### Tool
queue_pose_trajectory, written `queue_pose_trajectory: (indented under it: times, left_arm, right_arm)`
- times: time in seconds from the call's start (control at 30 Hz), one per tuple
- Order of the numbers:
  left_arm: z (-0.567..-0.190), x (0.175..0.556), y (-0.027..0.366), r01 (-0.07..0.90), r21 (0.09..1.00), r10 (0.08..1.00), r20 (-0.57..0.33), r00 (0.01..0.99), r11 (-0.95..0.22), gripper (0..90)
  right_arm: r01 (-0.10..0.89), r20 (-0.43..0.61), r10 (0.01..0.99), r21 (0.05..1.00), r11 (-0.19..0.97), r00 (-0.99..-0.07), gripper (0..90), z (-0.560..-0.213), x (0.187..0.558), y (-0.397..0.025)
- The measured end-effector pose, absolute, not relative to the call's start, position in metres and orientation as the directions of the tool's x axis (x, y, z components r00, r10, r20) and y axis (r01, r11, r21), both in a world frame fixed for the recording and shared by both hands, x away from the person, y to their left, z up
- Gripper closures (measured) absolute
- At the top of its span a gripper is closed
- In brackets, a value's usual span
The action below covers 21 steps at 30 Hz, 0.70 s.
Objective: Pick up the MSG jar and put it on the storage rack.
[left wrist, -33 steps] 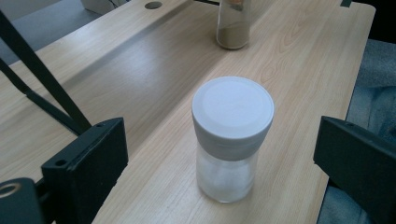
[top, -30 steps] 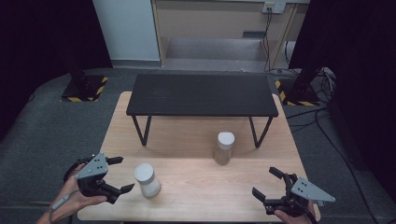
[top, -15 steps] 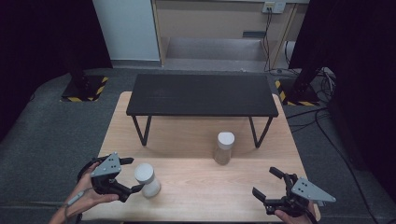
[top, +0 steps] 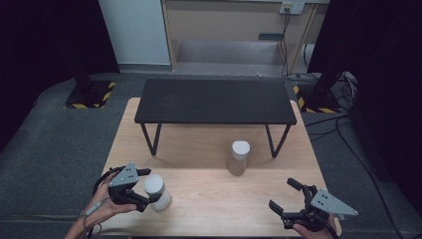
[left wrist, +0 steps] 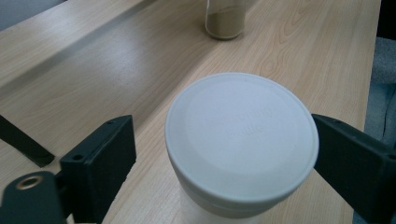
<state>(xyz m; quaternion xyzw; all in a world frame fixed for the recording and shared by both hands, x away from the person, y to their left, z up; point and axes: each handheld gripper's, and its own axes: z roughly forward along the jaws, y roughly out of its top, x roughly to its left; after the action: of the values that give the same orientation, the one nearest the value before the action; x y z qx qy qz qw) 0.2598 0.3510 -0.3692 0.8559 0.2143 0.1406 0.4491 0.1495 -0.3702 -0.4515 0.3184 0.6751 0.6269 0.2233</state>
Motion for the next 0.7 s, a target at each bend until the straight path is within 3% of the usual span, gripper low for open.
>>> queue_pose_trajectory:
  times: [0.1, 0.3, 0.7]
  left_arm:
    - [-0.373, 0.259, 0.35, 0.225, 0.836, 0.492, 0.061, 0.869, -0.501, 14.2]
    - [-0.38, 0.261, 0.351, 0.199, 0.851, 0.462, 0.058, 0.885, -0.486, 31.6]
    - [-0.379, 0.261, 0.349, 0.23, 0.854, 0.488, 0.033, 0.872, -0.467, 32.0]
  right_arm:
    - [0.149, 0.097, 0.71, 0.989, 0.012, -0.698, 3.2, -0.451, 0.15, -0.37]
    - [0.149, 0.097, 0.71, 0.989, 0.012, -0.698, 3.1, -0.452, 0.15, -0.37]
    - [0.146, 0.093, 0.709, 0.989, 0.014, -0.699, 3.0, -0.452, 0.15, -0.37]
